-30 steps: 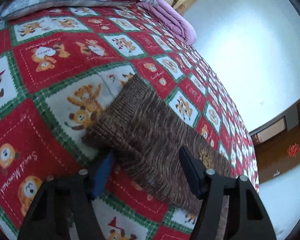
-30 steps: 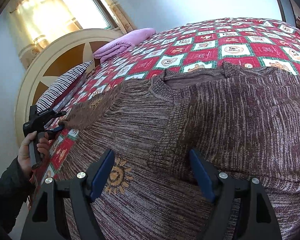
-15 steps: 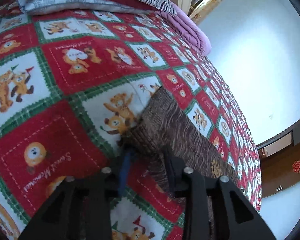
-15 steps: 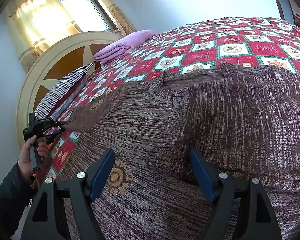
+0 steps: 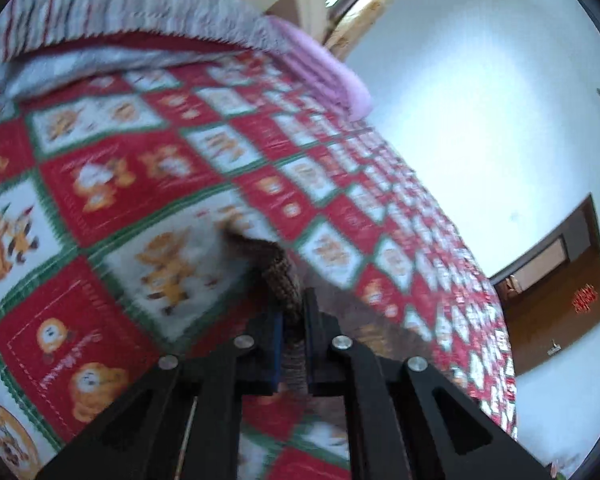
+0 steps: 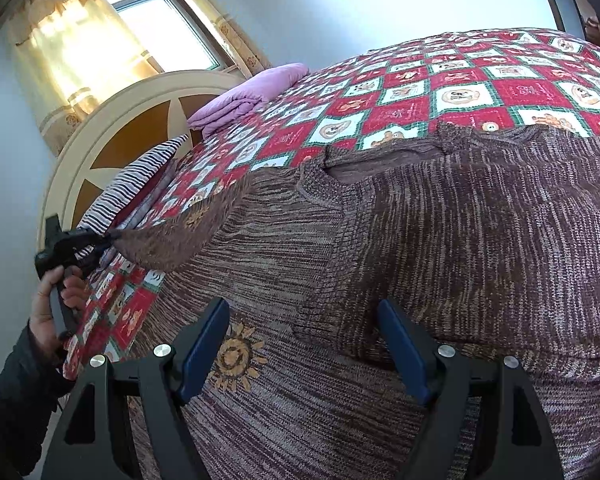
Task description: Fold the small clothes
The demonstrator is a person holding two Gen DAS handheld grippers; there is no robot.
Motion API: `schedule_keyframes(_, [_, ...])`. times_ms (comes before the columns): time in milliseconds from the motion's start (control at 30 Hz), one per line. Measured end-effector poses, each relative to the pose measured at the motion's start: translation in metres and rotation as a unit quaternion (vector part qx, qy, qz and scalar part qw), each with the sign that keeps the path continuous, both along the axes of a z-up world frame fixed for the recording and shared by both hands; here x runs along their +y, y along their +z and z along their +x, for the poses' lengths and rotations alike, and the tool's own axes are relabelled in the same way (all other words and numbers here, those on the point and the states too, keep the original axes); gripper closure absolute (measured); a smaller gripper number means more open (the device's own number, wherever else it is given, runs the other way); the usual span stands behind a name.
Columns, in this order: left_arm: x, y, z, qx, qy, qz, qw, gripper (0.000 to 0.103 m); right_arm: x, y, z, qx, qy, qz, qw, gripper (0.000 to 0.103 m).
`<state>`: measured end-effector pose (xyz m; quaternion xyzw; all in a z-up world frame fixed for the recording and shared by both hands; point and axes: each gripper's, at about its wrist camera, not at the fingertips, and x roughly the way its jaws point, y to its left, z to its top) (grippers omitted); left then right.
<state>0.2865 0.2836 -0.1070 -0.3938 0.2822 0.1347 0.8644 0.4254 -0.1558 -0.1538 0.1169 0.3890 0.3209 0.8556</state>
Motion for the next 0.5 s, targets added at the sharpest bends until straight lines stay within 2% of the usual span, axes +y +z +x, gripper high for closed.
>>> schedule_keyframes(200, [-0.048, 0.052, 0.025, -0.043, -0.057, 0.037, 0.9967, 0.095, -0.013, 0.002, -0.001, -0.002, -0.011, 0.038, 0.999, 0.025])
schedule_keyframes(333, [-0.112, 0.084, 0.039, -0.072, -0.13, 0.077, 0.9859, 0.095, -0.023, 0.005, -0.004, -0.01, -0.026, 0.067, 0.997, 0.025])
schedule_keyframes(500, [-0.191, 0.088, 0.051, -0.077, -0.209, 0.115, 0.968, 0.095, -0.035, 0.007, -0.004, -0.015, -0.048, 0.091, 0.995, 0.025])
